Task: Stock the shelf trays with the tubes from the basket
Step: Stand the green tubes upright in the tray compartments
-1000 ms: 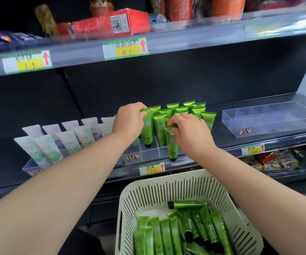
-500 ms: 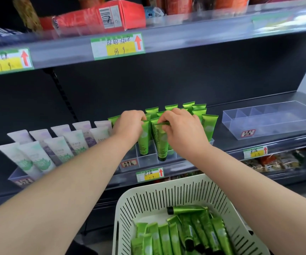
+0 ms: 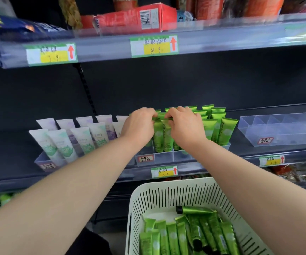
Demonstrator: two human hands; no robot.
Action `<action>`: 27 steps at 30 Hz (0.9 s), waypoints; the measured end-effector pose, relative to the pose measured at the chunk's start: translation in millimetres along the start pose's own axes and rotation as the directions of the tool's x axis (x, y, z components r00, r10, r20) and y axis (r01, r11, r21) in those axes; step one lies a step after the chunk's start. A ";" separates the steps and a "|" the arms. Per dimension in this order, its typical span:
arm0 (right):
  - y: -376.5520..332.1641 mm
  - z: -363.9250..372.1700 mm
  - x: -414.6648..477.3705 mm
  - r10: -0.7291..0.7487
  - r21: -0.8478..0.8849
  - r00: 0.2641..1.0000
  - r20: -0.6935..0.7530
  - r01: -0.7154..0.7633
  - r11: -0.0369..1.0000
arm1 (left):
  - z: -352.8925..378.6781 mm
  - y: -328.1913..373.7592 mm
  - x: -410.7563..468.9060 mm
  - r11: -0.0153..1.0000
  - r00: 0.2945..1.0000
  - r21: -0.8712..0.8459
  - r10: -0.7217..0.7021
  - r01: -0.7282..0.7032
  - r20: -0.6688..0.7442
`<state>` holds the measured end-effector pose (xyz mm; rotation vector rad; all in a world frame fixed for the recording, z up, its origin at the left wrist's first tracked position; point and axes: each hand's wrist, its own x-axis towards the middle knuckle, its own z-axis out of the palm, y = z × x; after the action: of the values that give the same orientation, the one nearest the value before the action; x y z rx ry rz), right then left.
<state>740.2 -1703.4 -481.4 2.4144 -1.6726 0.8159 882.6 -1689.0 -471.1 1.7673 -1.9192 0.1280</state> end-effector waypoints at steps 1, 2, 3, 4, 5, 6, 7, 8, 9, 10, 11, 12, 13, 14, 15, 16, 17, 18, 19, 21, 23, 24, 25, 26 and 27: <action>0.2 2.9 0.7 0.008 -0.015 1.000 0.013 -0.008 1.000 | 0.1 -1.4 -2.6 1.000 1.000 -0.001 0.003 -0.003 0.005; 0.7 5.7 1.4 0.015 -0.033 1.000 0.025 -0.015 0.999 | 0.3 -3.0 -4.7 1.000 1.000 -0.002 0.003 -0.003 0.009; 1.4 8.5 1.9 0.020 -0.053 0.999 0.035 -0.019 0.998 | 0.3 -4.7 -6.8 1.000 1.000 -0.002 -0.002 0.002 0.013; 2.1 11.1 2.3 0.022 -0.073 0.999 0.043 -0.018 0.997 | 0.5 -6.6 -8.5 1.000 1.000 -0.002 -0.010 0.010 0.016; 3.0 13.8 2.6 0.020 -0.090 0.998 0.054 -0.015 0.996 | 0.6 -8.5 -10.1 1.000 1.000 -0.003 -0.020 0.020 0.016; 3.8 16.6 2.8 0.018 -0.101 0.998 0.066 -0.012 0.995 | 1.0 -10.8 -11.7 0.999 0.999 -0.009 -0.031 0.031 0.019; 4.5 19.0 3.1 0.019 -0.103 0.997 0.080 -0.011 0.995 | 0.8 -12.9 -13.4 0.999 0.999 -0.016 -0.041 0.041 0.020; 5.0 21.0 3.3 0.022 -0.097 0.995 0.092 -0.013 0.995 | 0.9 -14.7 -15.2 0.999 0.999 -0.022 -0.048 0.049 0.024; 5.2 22.0 3.6 0.024 -0.086 0.995 0.099 -0.015 0.996 | 0.9 -16.1 -16.8 0.998 0.998 -0.026 -0.052 0.053 0.027; 5.0 22.4 4.1 0.023 -0.076 0.995 0.101 -0.015 0.997 | 0.7 -17.2 -18.2 0.998 0.998 -0.031 -0.052 0.053 0.030; 4.5 22.1 3.8 0.017 -0.068 0.995 0.095 -0.011 0.998 | 0.6 -17.9 -19.7 0.998 0.998 -0.036 -0.051 0.052 0.034; 4.2 21.8 2.7 0.007 -0.060 0.997 0.080 -0.003 0.998 | 0.3 -18.3 -21.1 0.998 0.998 -0.041 -0.051 0.052 0.036; 4.2 21.4 0.5 -0.004 -0.054 0.998 0.059 0.007 0.999 | 0.1 -18.2 -22.6 0.997 0.998 -0.048 -0.053 0.054 0.036; 5.0 20.5 -3.0 -0.013 -0.049 0.999 0.033 0.015 0.999 | 0.6 -18.0 -24.1 0.997 0.998 -0.058 -0.054 0.056 0.035; 6.7 19.6 -7.7 -0.022 -0.046 1.000 0.006 0.022 0.999 | 1.0 -17.1 -26.0 0.996 0.998 -0.073 -0.052 0.054 0.030; 8.8 19.0 -13.8 -0.029 -0.043 0.999 -0.022 0.028 0.999 | 1.9 -16.0 -28.7 0.995 0.999 -0.091 -0.048 0.050 0.025; 11.3 18.4 -20.6 -0.032 -0.037 0.998 -0.046 0.030 0.999 | 2.5 -13.9 -32.2 0.993 0.999 -0.107 -0.038 0.040 0.020; 14.4 18.4 -28.1 -0.030 -0.030 0.998 -0.063 0.028 0.999 | 4.1 -11.4 -36.2 0.993 0.999 -0.118 -0.026 0.028 0.023; 18.0 18.8 -37.0 -0.026 -0.028 0.997 -0.068 0.025 0.999 | 6.3 -8.6 -41.2 0.992 0.999 -0.124 -0.009 0.013 0.033; 26.9 21.3 -56.5 -0.018 -0.039 0.999 -0.048 0.016 0.999 | 13.3 -3.2 -52.0 0.992 0.997 -0.126 0.028 -0.019 0.071; 37.5 25.3 -78.0 -0.009 -0.051 1.000 -0.020 0.008 0.999 | 23.4 2.0 -63.1 0.990 0.990 -0.135 0.060 -0.043 0.124; 43.3 28.1 -89.1 -0.008 -0.056 1.000 -0.004 0.007 0.998 | 29.7 4.2 -68.7 0.988 0.986 -0.148 0.066 -0.044 0.151; 49.2 31.6 -100.2 -0.007 -0.063 1.000 0.016 0.008 0.998 | 37.0 6.3 -73.7 0.986 0.982 -0.163 0.068 -0.039 0.178; 55.2 35.7 -111.4 -0.003 -0.072 0.999 0.038 0.006 0.997 | 44.6 8.6 -79.0 0.984 0.977 -0.173 0.068 -0.032 0.204; 60.6 39.5 -122.2 0.005 -0.081 0.998 0.062 0.000 0.997 | 52.4 11.4 -84.4 0.984 0.971 -0.174 0.068 -0.028 0.230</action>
<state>669.5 -1638.9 -586.3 2.4080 -1.6962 0.6662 856.4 -1632.8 -549.4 1.6839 -2.0705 -0.2328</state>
